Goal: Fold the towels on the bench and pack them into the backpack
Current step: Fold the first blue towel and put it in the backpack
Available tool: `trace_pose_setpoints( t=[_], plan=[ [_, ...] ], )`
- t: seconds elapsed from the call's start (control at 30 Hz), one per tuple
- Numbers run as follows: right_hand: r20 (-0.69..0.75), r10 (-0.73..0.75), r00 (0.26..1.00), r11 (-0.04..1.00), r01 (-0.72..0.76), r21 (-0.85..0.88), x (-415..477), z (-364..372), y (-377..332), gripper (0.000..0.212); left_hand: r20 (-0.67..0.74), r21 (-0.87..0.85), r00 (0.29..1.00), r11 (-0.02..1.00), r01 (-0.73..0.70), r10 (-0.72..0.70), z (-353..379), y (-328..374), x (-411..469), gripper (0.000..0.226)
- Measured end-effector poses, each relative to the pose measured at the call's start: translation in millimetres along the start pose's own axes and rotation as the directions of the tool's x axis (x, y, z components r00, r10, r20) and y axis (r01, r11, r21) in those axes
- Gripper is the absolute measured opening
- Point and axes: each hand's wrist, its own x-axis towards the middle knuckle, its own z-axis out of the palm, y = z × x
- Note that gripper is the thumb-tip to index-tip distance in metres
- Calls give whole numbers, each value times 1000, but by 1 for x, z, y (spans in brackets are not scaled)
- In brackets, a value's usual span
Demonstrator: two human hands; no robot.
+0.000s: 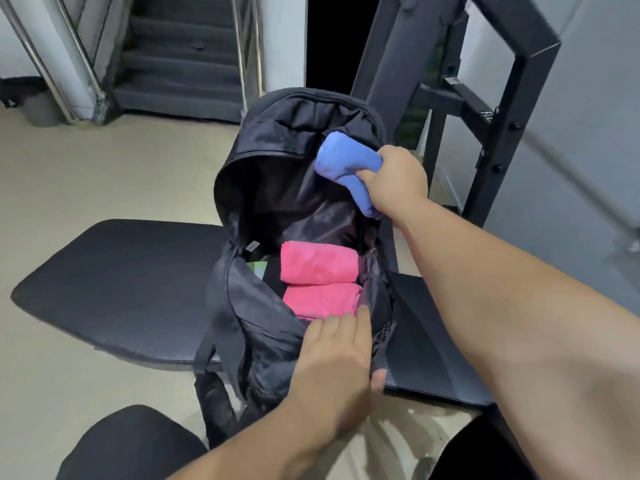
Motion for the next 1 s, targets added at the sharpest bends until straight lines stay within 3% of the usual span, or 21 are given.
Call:
trace_pose_setpoints(
  t=[0.23,0.43,0.53,0.63,0.73,0.83,1.0],
  plan=[
    [8,-19,1000,1000,19,-11,-2,-39,70,22,-41,-82,991,988,-128,125,-19,28,15,76],
    [23,-27,999,999,28,-43,-32,-36,87,26,-65,-15,998,1000,-26,25,-36,-36,21,60],
    [-75,-151,986,964,130,-232,-70,-33,77,29,-72,-25,997,999,-35,33,-34,-60,10,58],
    [70,-288,955,889,294,-351,-100,-25,53,32,-52,-39,999,999,3,-5,-35,-78,6,65],
    [279,-213,936,956,258,-138,-110,-11,26,41,-20,-29,1000,999,14,-15,-37,-90,4,73],
    [469,-106,877,993,70,93,-101,8,8,50,-71,-1,997,1000,-30,30,-33,-97,-1,65],
    [424,-55,904,891,-147,430,-98,52,-23,33,-219,29,974,998,-58,63,-19,-98,-17,57]
  ],
)
